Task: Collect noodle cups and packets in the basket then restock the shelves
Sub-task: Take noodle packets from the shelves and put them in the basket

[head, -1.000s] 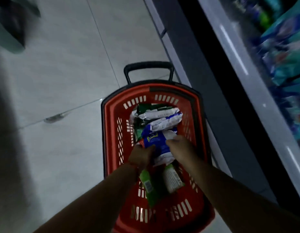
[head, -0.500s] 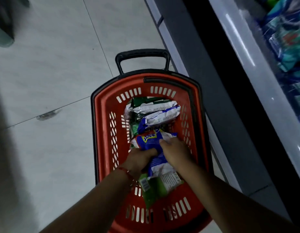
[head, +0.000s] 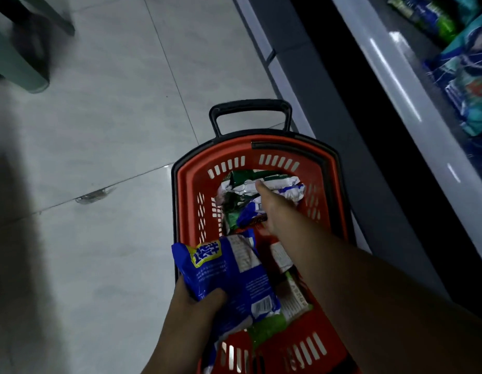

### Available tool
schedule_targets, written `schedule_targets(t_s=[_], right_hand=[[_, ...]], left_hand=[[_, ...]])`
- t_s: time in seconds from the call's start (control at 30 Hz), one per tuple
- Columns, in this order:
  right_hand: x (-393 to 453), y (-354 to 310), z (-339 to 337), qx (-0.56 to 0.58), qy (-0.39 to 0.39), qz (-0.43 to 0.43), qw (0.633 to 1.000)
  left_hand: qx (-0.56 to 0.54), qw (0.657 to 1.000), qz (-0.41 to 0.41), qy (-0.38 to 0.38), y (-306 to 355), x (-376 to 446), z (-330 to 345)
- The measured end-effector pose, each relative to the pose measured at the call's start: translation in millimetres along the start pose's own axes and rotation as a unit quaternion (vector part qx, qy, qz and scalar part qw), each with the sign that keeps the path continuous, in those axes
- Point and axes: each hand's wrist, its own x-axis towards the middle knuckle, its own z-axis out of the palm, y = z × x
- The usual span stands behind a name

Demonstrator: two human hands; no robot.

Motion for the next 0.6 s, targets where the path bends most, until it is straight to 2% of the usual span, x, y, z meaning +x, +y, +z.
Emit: schedule_targets(t_s=[0.2, 0.27, 0.33, 0.4, 0.47, 0.53, 0.57, 0.6], right_hand=[[20, 11, -13, 0.047, -0.020, -0.008, 0.999], [4, 15, -27, 0.059, -0.005, -0.018, 0.998], [-21, 18, -45, 0.052, -0.021, -0.016, 0.998], [-55, 21, -70, 0.062, -0.065, -0.033, 0.995], [-105, 18, -102, 0.128, -0.114, -0.057, 0.984], [-156, 12, -135, 0.231, -0.199, -0.001, 0.952], [-185, 14, -149, 0.207, -0.212, 0.025, 0.955], [-210, 9, -161, 0.270, -0.263, 0.080, 0.923]], left_hand=[[-0.040, 0.999, -0.020, 0.026, -19, 7, -4], [-0.056, 0.998, -0.025, 0.024, -19, 3, -5], [-0.066, 0.997, -0.026, 0.023, -11, -5, -5], [-0.073, 0.997, -0.016, 0.022, 2, -17, -4], [-0.081, 0.997, -0.007, 0.014, 23, -35, -3], [-0.089, 0.996, 0.008, -0.001, 47, -56, -4], [-0.097, 0.995, 0.016, -0.012, 63, -70, 0], [-0.094, 0.995, 0.026, -0.034, 78, -84, 2]])
